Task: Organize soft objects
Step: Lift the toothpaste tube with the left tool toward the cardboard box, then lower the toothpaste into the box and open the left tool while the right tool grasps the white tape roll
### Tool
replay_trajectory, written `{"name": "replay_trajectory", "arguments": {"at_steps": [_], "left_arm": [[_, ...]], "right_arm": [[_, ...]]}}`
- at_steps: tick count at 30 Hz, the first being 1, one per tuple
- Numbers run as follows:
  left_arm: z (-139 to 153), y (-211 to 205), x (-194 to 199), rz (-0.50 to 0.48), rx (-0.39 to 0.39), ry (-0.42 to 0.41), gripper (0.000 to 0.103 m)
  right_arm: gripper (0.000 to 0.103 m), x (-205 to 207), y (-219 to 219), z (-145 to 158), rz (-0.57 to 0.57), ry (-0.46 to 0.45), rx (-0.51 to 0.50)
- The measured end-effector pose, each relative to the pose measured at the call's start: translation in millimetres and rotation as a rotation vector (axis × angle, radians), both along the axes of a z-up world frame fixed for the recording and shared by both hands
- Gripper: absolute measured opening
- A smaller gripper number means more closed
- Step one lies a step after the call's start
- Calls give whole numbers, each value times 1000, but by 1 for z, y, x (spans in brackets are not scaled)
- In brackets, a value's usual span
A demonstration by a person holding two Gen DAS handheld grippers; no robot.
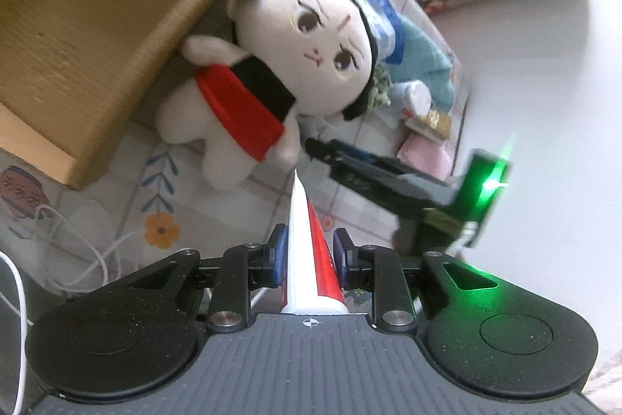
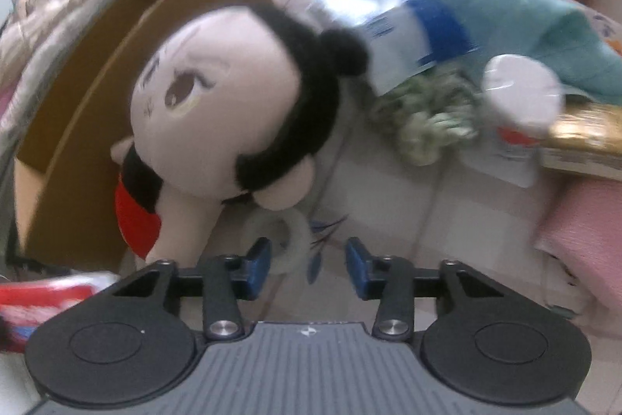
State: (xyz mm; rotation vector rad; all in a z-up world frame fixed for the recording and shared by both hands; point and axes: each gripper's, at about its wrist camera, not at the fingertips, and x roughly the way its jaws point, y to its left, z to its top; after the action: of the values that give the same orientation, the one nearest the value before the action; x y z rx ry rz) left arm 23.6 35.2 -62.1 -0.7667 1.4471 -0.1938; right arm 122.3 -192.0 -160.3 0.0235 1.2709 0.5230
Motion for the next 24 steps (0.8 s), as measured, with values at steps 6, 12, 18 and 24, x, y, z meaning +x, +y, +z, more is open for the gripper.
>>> {"name": "replay_trajectory", "arguments": {"at_steps": [6, 12, 18, 24], "left_arm": [[22, 31, -1, 28, -35, -24, 23], [43, 57, 2, 26, -60, -60, 23], [63, 87, 9, 26, -84, -88, 23], [84, 126, 29, 64, -101, -131, 23]], "right_arm": [[15, 1, 26, -6, 9, -23, -71], [15, -15, 26, 3, -68, -10, -136], [14, -61, 9, 46, -209, 12, -151], [15, -84, 3, 114, -377, 19, -12]]}}
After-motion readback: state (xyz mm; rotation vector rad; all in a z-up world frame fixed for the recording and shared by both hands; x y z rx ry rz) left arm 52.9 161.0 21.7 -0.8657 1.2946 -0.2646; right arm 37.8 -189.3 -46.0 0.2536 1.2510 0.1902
